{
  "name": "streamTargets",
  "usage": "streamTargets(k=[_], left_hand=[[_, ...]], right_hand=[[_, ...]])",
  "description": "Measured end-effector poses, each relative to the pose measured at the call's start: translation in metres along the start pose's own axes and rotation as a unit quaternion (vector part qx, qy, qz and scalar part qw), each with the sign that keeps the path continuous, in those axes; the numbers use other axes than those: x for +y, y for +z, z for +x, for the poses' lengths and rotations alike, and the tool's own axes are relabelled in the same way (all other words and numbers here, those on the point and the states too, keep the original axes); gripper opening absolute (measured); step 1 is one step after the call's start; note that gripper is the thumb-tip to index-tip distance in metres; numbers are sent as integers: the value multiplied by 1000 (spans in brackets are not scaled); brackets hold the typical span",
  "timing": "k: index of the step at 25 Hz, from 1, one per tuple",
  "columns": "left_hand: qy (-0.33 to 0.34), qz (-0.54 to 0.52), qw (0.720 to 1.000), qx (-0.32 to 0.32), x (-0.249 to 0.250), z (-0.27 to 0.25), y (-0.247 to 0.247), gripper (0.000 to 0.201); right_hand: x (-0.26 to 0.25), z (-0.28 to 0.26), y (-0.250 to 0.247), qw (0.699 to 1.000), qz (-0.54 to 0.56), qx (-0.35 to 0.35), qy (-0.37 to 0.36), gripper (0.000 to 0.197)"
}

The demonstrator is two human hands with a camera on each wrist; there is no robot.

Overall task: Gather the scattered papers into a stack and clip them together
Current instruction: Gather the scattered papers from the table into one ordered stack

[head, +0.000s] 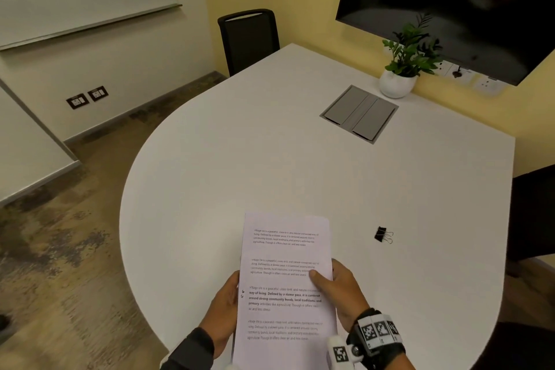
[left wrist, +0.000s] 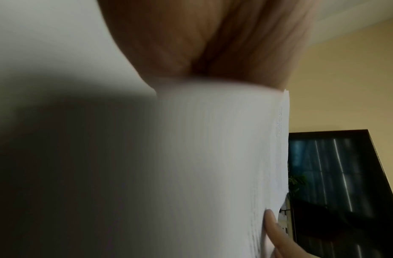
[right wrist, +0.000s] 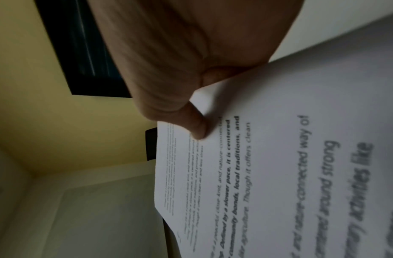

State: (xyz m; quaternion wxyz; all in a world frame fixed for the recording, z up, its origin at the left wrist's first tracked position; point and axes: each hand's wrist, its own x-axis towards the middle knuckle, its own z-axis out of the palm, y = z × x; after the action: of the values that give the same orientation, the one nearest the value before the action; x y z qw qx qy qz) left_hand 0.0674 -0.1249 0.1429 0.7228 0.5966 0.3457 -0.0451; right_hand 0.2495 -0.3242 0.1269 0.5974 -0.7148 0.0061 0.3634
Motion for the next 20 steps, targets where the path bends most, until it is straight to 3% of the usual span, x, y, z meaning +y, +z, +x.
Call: streamTargets(k=[1, 4, 7, 13, 20], left_hand=[[-19, -4, 1000, 1, 4, 1, 3, 26], [-63, -37, 997, 3, 9, 10, 7, 47], [13, 23, 999, 23, 14, 17, 14, 18], [75, 57, 993, 72, 1, 36, 24, 52], [75, 46, 993, 84, -17, 41, 23, 44]], right_hand=[[4, 1, -1, 1000, -13, 7, -11, 28], [5, 3, 0, 997, -40, 51, -41, 23], [7, 2, 2, 993, -33, 82, -76, 25], [19, -7, 11, 989, 21, 109, -101, 31], [48, -8, 21, 993, -48, 75, -73, 40]])
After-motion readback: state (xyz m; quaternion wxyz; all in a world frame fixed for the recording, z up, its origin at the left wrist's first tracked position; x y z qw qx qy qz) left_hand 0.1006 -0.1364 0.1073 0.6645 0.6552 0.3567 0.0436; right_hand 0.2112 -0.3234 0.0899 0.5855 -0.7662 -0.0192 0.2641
